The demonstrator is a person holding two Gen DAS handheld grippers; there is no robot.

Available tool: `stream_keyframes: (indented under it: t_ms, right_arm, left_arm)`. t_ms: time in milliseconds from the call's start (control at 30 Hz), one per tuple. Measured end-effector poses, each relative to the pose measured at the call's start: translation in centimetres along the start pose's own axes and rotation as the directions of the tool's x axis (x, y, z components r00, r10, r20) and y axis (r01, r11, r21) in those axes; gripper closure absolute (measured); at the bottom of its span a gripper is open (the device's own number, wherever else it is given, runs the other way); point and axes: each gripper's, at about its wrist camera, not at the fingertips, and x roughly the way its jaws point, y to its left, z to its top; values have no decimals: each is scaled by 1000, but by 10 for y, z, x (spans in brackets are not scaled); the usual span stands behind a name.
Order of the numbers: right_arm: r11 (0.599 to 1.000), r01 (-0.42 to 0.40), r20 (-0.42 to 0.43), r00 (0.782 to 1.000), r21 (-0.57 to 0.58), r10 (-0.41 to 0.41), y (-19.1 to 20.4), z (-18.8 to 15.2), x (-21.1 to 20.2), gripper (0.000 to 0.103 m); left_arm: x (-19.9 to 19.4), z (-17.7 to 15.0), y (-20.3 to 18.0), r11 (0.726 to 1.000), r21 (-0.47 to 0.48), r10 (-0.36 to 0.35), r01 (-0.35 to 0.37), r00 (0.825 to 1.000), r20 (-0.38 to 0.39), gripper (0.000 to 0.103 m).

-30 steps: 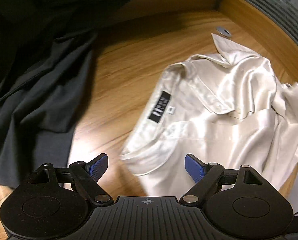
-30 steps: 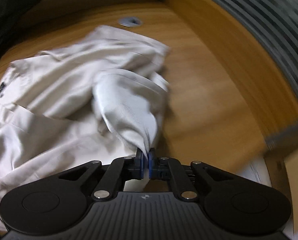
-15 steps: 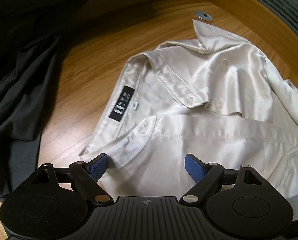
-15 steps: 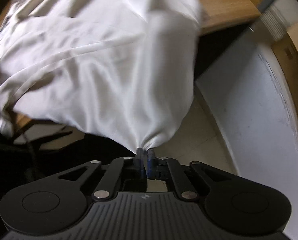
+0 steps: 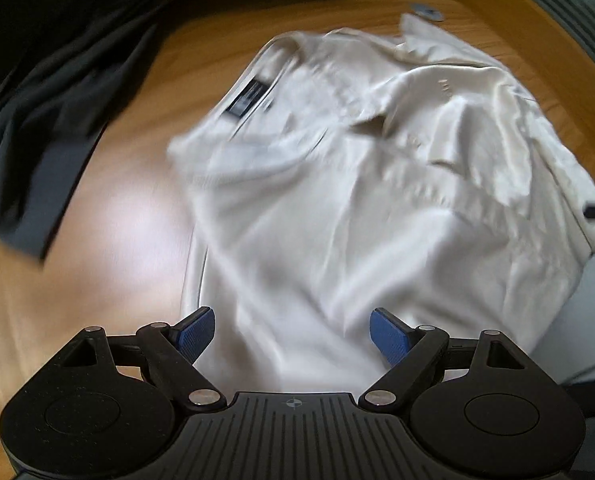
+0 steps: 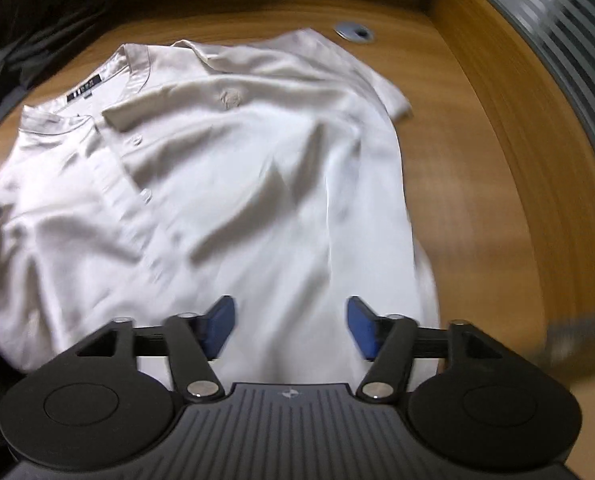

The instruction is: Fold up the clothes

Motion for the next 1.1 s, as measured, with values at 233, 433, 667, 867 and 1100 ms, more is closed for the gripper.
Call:
stream_keyframes:
  t_ms: [233, 433, 667, 867, 1100]
  right_arm:
    - [989, 21, -17, 1000, -143, -23, -28, 51, 48, 25]
    - [992, -50, -59, 997, -115, 44, -54, 63, 68, 25]
    - [984, -72, -102, 993, -164, 55, -55, 61, 79, 26]
    - [987, -111, -105, 990, -115, 99, -61, 61, 74, 98]
    - [991, -55, -39, 998, -119, 51, -59, 60, 61, 102]
  left_arm:
    - [-14, -51, 3, 969, -240, 48, -51, 999, -19, 14]
    - [-11, -55, -23, 928, -372, -19, 27, 1000, 23, 14]
    - [9, -50, -34, 903, -429, -45, 40, 999, -1, 88]
    - [-2, -47, -11, 878, -467, 131, -109, 991, 15, 98]
    - [-24, -13, 55, 838, -491, 290, -238, 957, 30, 99]
